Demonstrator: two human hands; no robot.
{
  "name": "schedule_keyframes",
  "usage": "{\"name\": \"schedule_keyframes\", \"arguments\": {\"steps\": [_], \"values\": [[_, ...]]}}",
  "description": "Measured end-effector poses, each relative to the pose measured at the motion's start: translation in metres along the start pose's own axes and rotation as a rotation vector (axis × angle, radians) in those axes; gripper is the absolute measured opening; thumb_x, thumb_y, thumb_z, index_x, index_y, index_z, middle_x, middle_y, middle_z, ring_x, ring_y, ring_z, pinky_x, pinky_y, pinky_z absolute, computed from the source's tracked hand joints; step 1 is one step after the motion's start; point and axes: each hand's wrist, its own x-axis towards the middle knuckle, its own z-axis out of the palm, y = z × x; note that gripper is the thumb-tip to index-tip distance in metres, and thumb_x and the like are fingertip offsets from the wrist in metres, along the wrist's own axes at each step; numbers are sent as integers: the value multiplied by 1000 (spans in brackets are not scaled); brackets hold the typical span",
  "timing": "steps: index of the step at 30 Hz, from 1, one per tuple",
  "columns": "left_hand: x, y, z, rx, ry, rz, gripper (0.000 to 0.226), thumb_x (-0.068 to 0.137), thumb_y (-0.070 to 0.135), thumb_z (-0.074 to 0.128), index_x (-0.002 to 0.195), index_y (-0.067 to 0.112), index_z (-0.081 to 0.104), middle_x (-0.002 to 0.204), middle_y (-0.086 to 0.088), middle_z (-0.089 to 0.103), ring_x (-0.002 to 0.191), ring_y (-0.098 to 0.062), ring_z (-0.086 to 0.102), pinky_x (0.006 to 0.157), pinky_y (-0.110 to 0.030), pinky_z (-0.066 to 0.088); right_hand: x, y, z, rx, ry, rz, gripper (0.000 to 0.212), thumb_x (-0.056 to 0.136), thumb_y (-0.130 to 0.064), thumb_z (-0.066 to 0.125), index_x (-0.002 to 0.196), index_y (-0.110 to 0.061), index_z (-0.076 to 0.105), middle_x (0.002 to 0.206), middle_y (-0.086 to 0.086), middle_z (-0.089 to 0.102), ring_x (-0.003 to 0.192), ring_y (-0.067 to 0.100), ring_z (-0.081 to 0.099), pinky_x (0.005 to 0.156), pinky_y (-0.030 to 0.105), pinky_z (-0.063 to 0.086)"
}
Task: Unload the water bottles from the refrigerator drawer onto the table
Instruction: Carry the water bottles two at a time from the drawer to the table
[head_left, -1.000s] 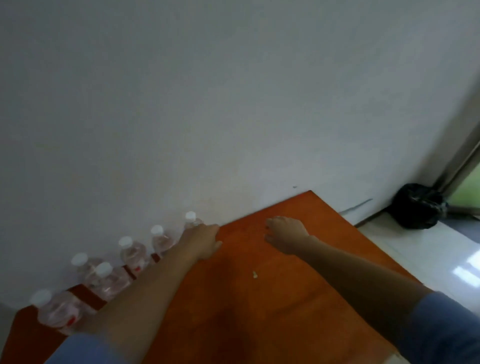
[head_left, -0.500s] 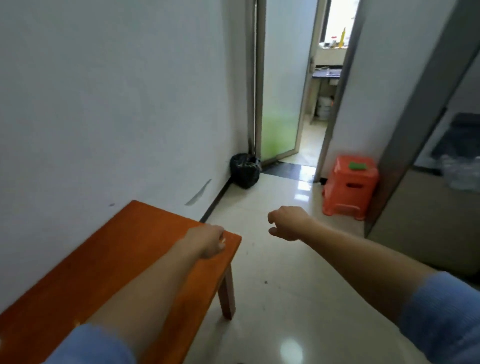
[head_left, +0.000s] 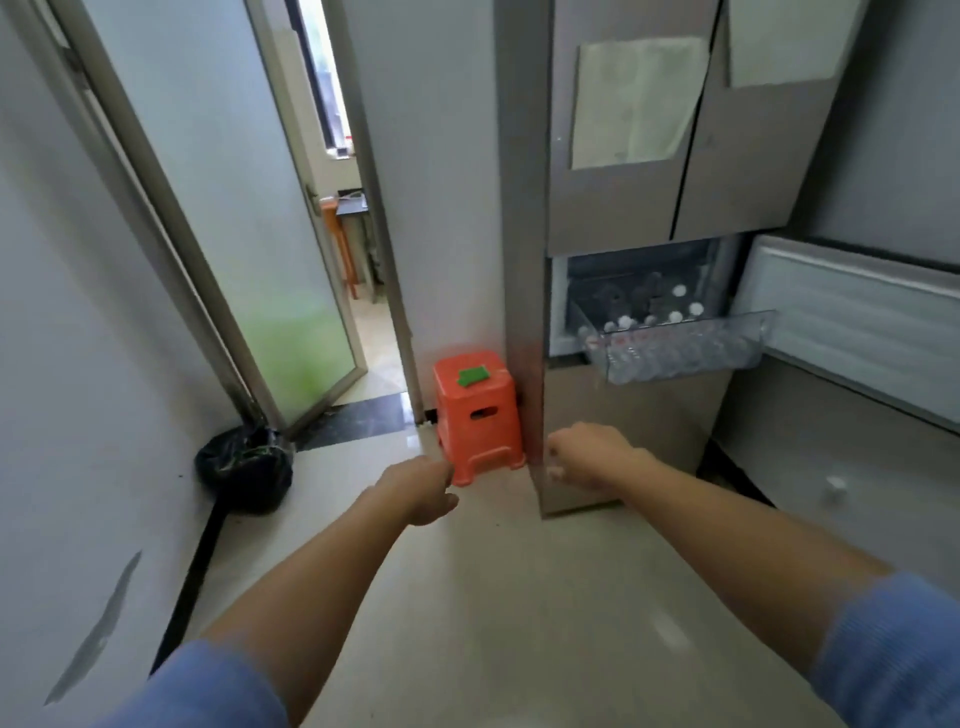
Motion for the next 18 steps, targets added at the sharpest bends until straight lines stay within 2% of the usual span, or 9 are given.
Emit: {"name": "schedule_keyframes", "arguments": {"steps": [4, 9, 15, 18], "values": [[94, 53, -41, 24, -12, 153, 34, 90, 39, 55, 116, 17, 59, 118, -7, 64, 103, -26, 62, 92, -38, 51, 23, 84, -15, 57, -16, 130, 39, 94, -43, 54, 125, -19, 57, 126, 11, 61, 114, 30, 58, 86, 36, 45], [191, 138, -72, 30, -24, 302, 32, 89, 36, 53, 114, 16, 59, 115, -9, 63, 102, -30, 62, 90, -41, 52, 52, 194, -18, 112, 1, 276, 34, 96, -42, 53, 119, -18, 57, 120, 10, 61, 107, 29, 58, 82, 38, 44], [305, 227, -95, 9, -33, 350, 25, 89, 32, 53, 108, 16, 59, 114, -11, 63, 102, -29, 60, 86, -37, 50, 106, 323, -14, 176, 12, 362, 33, 94, -43, 54, 116, -19, 59, 118, 6, 62, 104, 26, 60, 77, 34, 43], [356, 261, -109, -73, -31, 334, 22, 89, 33, 55, 107, 20, 58, 114, -5, 63, 100, -23, 59, 87, -37, 49, 138, 382, -19, 202, 24, 385, 36, 93, -46, 53, 117, -20, 61, 120, 5, 63, 107, 26, 60, 82, 35, 46]]}}
